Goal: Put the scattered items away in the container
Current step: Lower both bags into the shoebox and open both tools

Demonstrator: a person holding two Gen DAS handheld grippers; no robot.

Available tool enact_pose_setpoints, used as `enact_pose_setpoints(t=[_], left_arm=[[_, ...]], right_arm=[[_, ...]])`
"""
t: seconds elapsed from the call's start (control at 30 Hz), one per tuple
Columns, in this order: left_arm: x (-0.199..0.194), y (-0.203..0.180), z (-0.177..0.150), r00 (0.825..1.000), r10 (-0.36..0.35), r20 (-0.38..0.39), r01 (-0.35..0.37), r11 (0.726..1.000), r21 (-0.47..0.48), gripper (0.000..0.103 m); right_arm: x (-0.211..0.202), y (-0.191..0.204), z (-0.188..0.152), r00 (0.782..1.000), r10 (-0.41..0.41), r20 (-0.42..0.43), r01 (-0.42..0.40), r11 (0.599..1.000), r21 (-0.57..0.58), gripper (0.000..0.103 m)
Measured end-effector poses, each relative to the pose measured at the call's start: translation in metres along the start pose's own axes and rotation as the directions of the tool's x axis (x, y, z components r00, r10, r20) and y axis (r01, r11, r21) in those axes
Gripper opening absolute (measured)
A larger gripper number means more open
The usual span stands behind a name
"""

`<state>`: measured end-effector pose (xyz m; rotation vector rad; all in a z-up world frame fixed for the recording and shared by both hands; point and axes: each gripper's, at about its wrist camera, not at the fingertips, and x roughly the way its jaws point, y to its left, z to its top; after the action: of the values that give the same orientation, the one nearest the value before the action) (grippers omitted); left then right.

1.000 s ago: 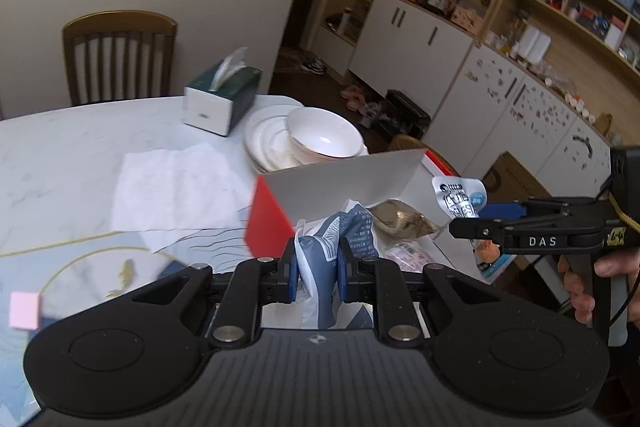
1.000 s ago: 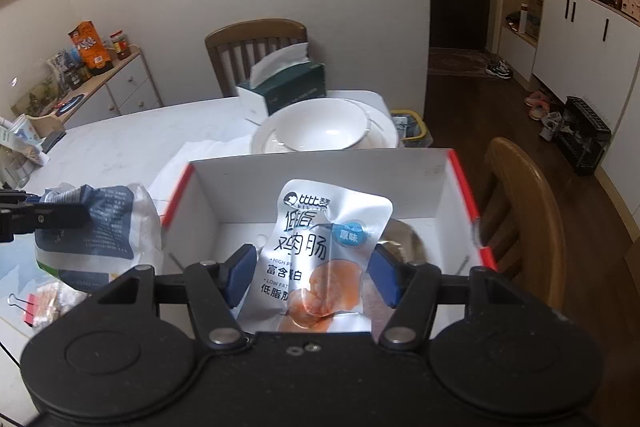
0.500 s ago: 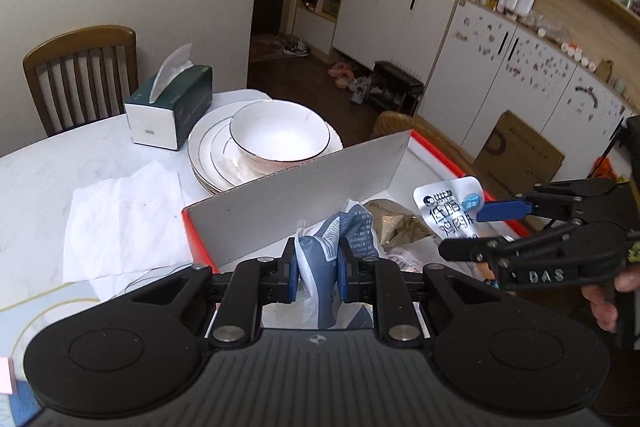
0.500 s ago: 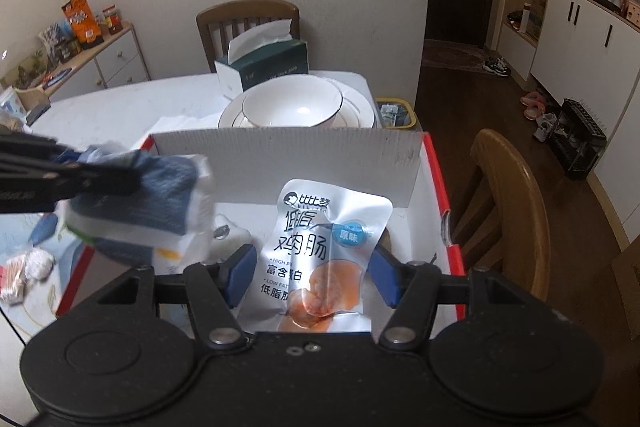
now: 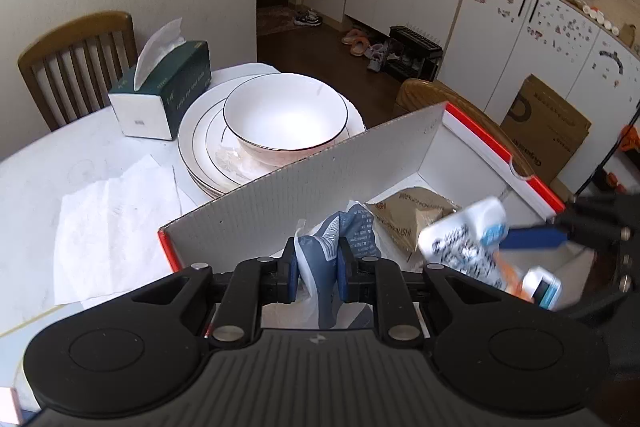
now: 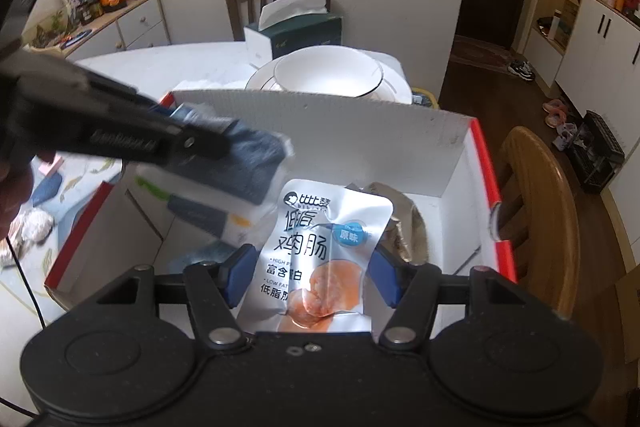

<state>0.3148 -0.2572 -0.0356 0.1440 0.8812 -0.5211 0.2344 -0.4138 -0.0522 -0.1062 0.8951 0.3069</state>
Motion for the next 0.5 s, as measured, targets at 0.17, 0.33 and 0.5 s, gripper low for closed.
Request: enact_pose_setpoints(t=[0.17,0.33,0.5], left_arm=[[0.011,0.001,0.005,1.0,0.012,-0.02,-0.012,1.0,-0.002,0.017],[0.018,0.003,0.006,0.999,0.012,-0.038,-0.013,1.0,-0.02,0.017],[0.02,0.002,0.005,0.999,0.019,-0.044,-0.019,1.0,-0.009,0.017]], right_arm=[[0.007,0.005,-0.002,1.0,0.005,-0.013,-0.005,1.0,-0.013,0.061],[0.017,0.013,-0.006,0.999,-0.028,-0.038,0.026,0.998,-0.064,0.061],[0.026,0.015,-0.01,0.998,-0.031,-0.062,0.027,0.997,-0.073,0.061]])
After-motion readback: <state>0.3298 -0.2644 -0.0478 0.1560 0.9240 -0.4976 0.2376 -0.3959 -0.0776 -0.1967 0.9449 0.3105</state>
